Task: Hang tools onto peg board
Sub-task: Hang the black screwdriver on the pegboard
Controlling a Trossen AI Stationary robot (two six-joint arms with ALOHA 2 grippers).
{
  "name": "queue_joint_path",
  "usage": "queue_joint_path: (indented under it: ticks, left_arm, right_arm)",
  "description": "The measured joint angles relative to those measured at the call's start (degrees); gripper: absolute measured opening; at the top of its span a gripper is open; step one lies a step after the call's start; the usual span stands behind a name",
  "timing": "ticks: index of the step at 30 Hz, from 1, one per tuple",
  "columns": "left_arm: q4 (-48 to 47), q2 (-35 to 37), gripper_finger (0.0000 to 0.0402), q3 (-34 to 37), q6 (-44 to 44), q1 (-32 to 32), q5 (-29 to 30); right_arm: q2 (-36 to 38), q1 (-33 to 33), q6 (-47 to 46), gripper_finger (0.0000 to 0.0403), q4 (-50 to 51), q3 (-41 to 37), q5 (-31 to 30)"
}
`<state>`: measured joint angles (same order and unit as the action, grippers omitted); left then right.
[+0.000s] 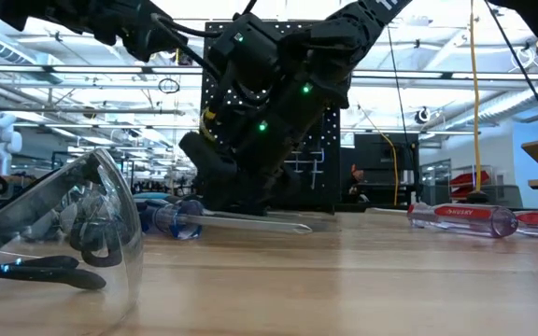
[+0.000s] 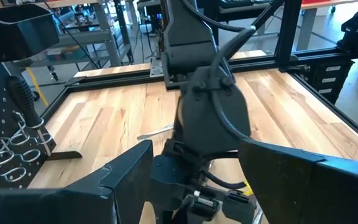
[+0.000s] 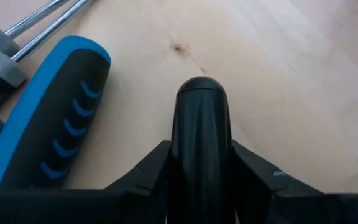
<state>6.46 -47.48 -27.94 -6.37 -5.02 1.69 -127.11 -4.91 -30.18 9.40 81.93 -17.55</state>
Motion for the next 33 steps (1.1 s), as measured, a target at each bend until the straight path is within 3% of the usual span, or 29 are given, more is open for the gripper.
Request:
queue_joint_path:
  ticks: [7,13,19,26,33]
  left_arm:
    - [0.11,0.67,0.0244,0.0,-0.03,0.0,2.78]
    - [-0.01,4.34,0.0244,1.47,-0.2,0.01,5.01]
    - [3.94,10.5,0.0244,7.11,-0.37,1.15,7.73]
    - [8.76,14.59,0.0244,9.01,0.4,1.25,7.51]
    - [8.47,14.68,0.0244,9.01,1.48,1.25,7.06]
  right_arm:
    - [7.33,-0.08,3.98,0.012,1.09,-0.69,1.27]
    - [15.92,-1.17,10.06,0.012,-0.4,-0.5,-6.13]
    - [25.62,-2.79,19.47,0.012,-7.99,-0.33,-9.36]
    - [34.94,-1.36,32.54,0.012,-26.37,-1.47,-9.39]
    - [38.83,2.65,38.76,0.012,-52.87,-12.0,-9.72]
